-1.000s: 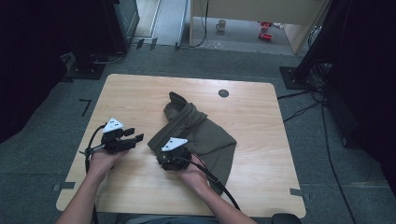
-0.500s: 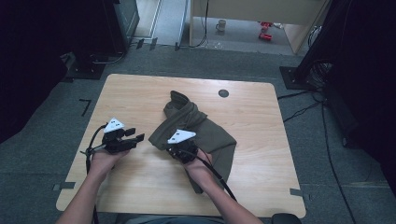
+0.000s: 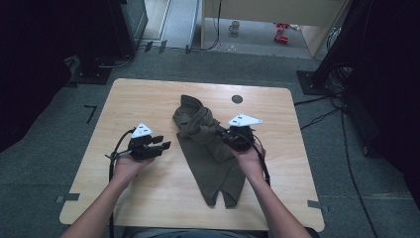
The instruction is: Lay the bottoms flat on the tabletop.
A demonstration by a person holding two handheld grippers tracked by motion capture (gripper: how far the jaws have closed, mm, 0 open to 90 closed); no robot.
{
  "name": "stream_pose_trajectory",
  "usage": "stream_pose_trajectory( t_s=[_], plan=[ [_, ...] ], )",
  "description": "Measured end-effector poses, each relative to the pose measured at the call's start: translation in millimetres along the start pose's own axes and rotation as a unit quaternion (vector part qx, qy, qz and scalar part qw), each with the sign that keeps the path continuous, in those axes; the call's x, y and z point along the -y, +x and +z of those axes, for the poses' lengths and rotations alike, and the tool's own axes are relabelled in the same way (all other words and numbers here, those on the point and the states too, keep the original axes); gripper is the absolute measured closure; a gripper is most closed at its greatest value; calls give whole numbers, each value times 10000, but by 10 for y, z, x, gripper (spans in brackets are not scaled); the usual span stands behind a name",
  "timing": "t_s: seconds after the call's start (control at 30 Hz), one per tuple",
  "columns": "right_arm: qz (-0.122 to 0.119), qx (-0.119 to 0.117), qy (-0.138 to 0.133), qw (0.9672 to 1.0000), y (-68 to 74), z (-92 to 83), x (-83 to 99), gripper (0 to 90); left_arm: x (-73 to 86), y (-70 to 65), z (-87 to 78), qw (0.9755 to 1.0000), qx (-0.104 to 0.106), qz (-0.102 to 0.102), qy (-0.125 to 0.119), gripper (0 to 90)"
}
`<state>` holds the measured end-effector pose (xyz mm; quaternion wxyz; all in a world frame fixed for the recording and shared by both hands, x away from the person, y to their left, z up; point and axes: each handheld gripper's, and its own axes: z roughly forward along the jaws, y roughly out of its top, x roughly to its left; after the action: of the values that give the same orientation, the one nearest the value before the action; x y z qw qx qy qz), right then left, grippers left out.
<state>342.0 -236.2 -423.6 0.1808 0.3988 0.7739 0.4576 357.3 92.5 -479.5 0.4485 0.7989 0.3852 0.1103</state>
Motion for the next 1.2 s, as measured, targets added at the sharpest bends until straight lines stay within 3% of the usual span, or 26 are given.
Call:
stream_pose_trajectory(
  t_s=[0.27,0.37,0.43,0.6,0.7,0.93,1.03,1.13,1.2],
  plan=[
    [359,462,-7,9983,-446,-181,63,889,-143,-283,363,9992,321,214,-128,577],
    [529,526,-6,9972,-565,-209,101,889,-183,-389,534,9987,446,229,-19,577],
    [633,548,-17,9965,-616,-227,121,889,-202,-467,660,9983,443,358,71,577],
    [620,569,-13,9965,-624,-244,132,889,-193,-521,853,9973,363,497,406,593],
    [596,591,-14,9965,-620,-251,130,889,-150,-516,905,9953,308,589,698,601],
    [596,624,-27,9963,-630,-277,125,889,-37,-409,845,9973,442,396,432,670],
    [561,642,-31,9964,-620,-283,107,889,-15,-414,819,9974,280,529,406,716],
    [530,646,-32,9965,-612,-277,86,889,8,-464,802,9954,27,871,408,743],
    [527,652,-30,9965,-610,-279,70,889,20,-471,787,9955,-30,853,404,751]
  ],
)
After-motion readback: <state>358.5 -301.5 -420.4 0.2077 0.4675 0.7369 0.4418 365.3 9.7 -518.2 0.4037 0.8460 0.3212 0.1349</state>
